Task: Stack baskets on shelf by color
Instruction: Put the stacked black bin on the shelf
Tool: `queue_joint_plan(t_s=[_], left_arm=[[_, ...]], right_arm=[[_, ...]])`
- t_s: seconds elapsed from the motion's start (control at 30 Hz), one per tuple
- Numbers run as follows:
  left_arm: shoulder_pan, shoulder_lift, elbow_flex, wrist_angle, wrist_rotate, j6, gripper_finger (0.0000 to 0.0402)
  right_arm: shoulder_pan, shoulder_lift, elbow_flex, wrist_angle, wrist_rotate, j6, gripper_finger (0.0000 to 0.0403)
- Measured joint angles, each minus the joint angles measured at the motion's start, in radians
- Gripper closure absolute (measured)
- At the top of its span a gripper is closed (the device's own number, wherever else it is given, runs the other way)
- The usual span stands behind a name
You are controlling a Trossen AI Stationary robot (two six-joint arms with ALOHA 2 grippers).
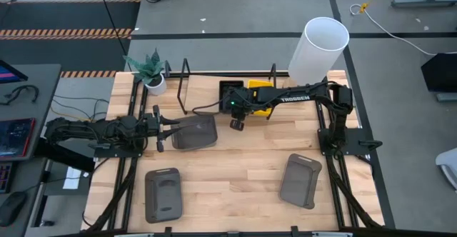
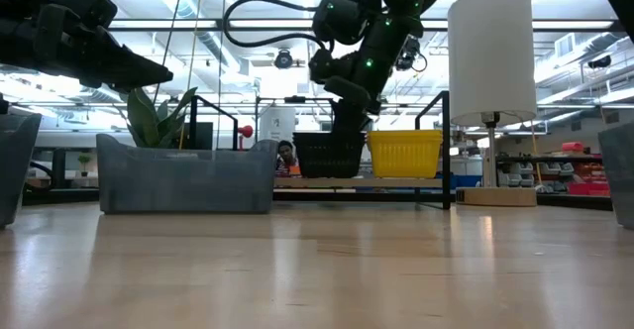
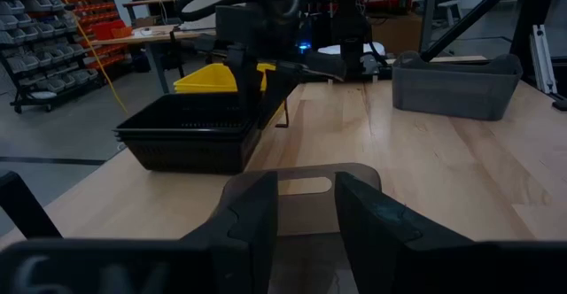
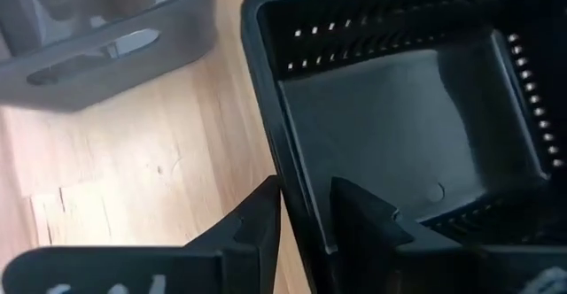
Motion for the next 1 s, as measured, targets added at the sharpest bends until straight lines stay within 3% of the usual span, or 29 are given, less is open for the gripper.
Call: queue_joint_plan(t_s=[0.53, 1.0], left_arm=[[0.0, 0.0, 0.0, 0.0, 0.0, 0.0, 0.028], [0.0, 0.0, 0.0, 0.0, 0.0, 0.0, 0.028]], right_arm=[[0.0, 0.0, 0.0, 0.0, 0.0, 0.254, 0.0298], [0.0, 0.0, 0.0, 0.003, 0.025, 0.345, 0.0298]])
